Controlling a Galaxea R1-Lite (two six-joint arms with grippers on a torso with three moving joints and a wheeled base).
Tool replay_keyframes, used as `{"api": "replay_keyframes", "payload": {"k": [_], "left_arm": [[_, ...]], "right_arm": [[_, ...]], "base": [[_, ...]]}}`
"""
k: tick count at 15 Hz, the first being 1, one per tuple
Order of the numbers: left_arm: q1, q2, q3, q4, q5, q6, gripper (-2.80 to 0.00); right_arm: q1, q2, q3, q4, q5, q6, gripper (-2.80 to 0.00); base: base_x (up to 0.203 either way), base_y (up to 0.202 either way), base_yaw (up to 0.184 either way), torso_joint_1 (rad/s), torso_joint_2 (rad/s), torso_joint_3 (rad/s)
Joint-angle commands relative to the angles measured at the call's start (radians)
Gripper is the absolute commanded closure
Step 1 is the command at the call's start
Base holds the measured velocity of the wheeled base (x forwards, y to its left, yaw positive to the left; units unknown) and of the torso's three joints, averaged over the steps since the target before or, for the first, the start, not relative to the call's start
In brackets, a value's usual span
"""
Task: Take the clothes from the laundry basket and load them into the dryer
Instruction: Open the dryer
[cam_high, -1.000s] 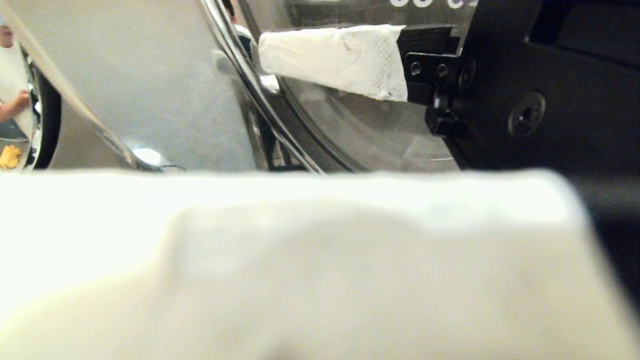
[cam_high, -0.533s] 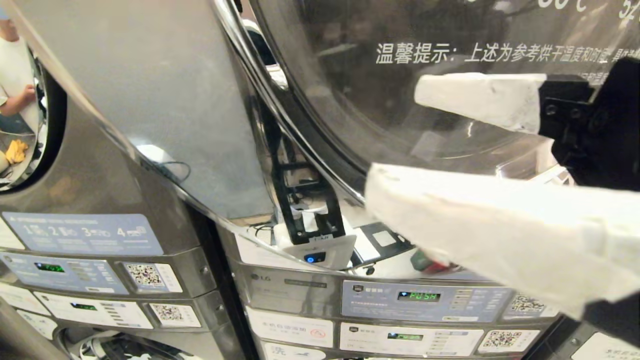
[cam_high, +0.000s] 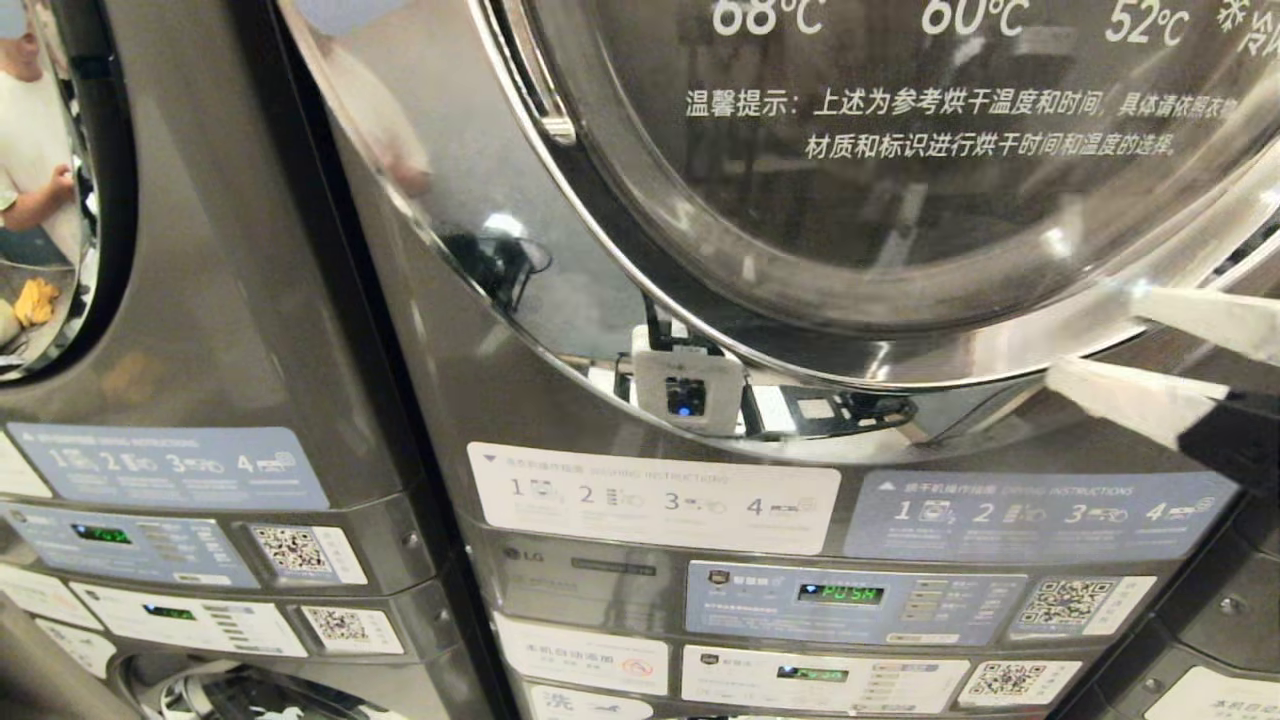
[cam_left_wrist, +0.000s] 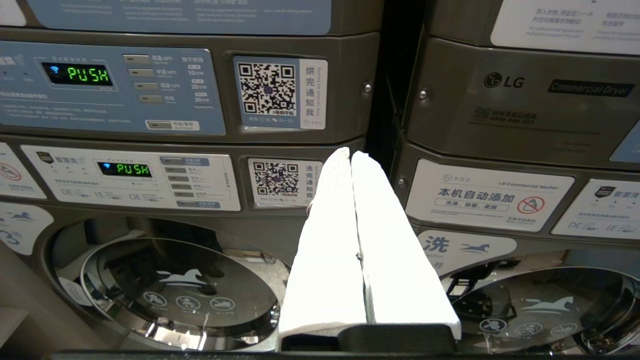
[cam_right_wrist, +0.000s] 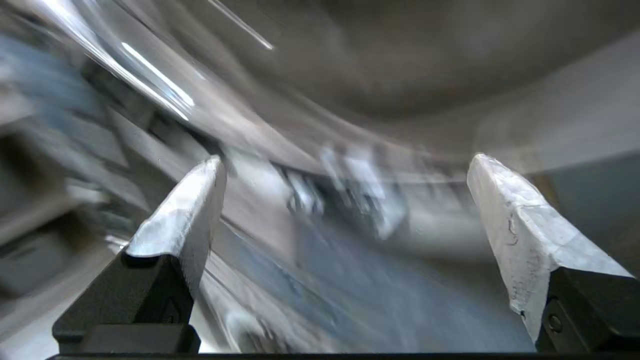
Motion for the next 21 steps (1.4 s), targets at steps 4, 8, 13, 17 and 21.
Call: {"api": "replay_keyframes", "payload": {"k": [4,8,13,17,21], "left_arm": [[0.0,0.0,0.0,0.0,0.0,-0.001,0.0],[0.0,0.0,0.001,0.0,0.0,0.0,0.0],[0.0,0.0,0.0,0.0,0.0,-0.001,0.0],[0.0,0.0,0.0,0.0,0.0,-0.001,0.0],[0.0,0.0,0.0,0.0,0.0,-0.001,0.0]], "right_arm": [[-0.242,-0.334,0.348,0.094,0.003,0.031,-2.8],[-0.263,-0.519,0.631,0.096,-0.11,-0.005,-2.8],[-0.289,-0.739,0.787,0.091,-0.147,-0.075,-2.8],[-0.323,-0.74,0.796,0.079,-0.128,-0.067,-2.8],[-0.476,-0.758,0.796,0.154,-0.098,-0.066,-2.8]], "base": [[0.0,0.0,0.0,0.0,0.0,0.0],[0.0,0.0,0.0,0.0,0.0,0.0],[0.0,0.0,0.0,0.0,0.0,0.0],[0.0,0.0,0.0,0.0,0.0,0.0],[0.0,0.0,0.0,0.0,0.0,0.0]]}}
